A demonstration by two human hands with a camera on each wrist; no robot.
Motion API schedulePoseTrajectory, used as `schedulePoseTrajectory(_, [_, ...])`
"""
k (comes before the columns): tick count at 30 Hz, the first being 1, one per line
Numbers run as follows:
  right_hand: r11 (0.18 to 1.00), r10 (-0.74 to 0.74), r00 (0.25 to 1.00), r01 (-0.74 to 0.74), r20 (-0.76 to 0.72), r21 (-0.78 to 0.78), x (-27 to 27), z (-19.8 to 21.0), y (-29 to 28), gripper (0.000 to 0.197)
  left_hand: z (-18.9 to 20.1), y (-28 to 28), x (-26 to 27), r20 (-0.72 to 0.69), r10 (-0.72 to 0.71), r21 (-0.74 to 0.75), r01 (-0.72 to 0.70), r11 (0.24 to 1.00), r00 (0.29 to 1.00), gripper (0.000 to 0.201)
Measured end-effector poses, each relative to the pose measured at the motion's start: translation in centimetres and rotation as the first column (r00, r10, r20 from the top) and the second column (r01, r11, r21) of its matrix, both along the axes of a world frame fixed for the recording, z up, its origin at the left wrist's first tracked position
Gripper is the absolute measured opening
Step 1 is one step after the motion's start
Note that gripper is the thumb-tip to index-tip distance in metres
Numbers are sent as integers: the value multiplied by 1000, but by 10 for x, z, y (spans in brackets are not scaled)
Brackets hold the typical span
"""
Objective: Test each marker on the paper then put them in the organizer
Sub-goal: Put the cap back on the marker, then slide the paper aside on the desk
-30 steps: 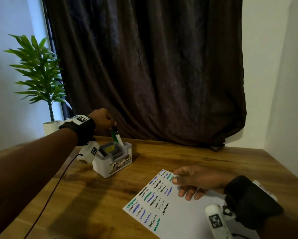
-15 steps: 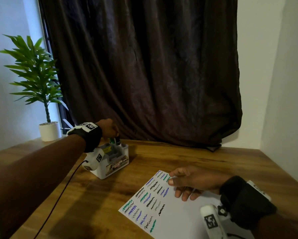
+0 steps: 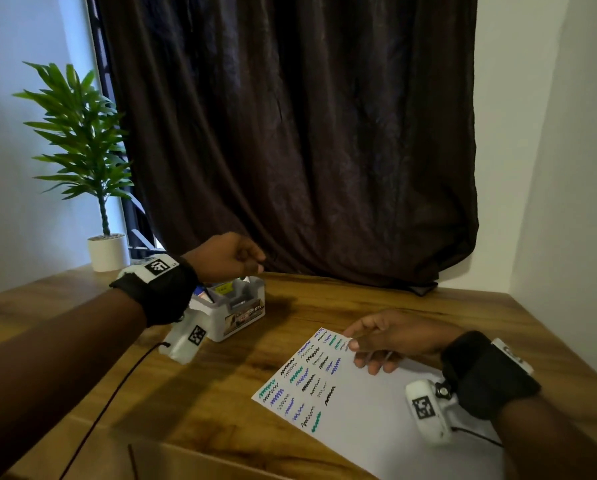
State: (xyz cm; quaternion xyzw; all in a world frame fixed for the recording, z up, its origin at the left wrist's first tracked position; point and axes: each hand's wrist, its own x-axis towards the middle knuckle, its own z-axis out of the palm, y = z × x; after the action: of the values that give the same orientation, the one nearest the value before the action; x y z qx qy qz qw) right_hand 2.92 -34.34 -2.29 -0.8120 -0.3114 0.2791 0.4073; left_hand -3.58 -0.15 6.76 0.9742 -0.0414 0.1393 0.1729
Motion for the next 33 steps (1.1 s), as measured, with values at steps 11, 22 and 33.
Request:
schedulePoseTrajectory(11, [954, -26, 952, 114, 304, -278, -75, 38, -47, 32, -64, -44, -53, -275, -169, 16, 180, 983, 946, 46])
schedulePoseTrajectory(22, [822, -228, 828, 446, 512, -355, -176, -32, -125, 48, -114, -159, -112, -367, -303, 87, 357, 930, 879, 75])
schedulePoseTrajectory(33, [781, -411, 703, 600, 581, -174, -201, -54, -133, 35, -151, -193, -129, -371, -175, 169, 251, 953, 912, 77])
